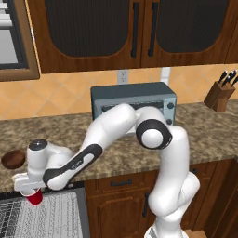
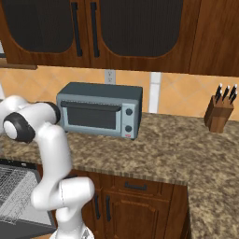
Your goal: Pick up the cup and bowl from the counter, place them in the dishwasher, and close the dishwasher door.
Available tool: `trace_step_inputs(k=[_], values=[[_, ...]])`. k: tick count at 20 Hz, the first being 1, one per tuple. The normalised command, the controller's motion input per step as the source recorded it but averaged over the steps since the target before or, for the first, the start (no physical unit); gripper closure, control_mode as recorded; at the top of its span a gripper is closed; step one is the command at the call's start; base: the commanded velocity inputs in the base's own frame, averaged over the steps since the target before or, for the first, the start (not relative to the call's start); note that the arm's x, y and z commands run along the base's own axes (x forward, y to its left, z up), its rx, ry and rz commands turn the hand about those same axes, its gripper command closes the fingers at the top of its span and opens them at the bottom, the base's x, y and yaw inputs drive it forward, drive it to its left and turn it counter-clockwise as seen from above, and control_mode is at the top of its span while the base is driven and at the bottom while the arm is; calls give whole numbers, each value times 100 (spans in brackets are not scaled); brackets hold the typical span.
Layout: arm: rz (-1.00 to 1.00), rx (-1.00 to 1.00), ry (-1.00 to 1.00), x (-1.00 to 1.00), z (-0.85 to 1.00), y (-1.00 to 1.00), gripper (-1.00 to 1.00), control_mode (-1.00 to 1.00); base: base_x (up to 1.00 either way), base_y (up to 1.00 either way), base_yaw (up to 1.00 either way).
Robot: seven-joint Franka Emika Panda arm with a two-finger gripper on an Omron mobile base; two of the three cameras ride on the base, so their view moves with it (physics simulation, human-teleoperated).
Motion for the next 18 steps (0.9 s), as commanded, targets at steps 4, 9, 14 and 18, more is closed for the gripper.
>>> trace_step_inputs(k=[4, 9, 14, 18], values=[[0, -2, 0, -10, -57, 1, 100, -100, 0, 0, 0], [0, -7, 0, 0, -59, 22, 100, -100, 0, 0, 0], [0, -9, 0, 0, -54, 28, 100, -100, 0, 0, 0], [1, -8, 0, 3, -53, 35, 100, -100, 0, 0, 0]])
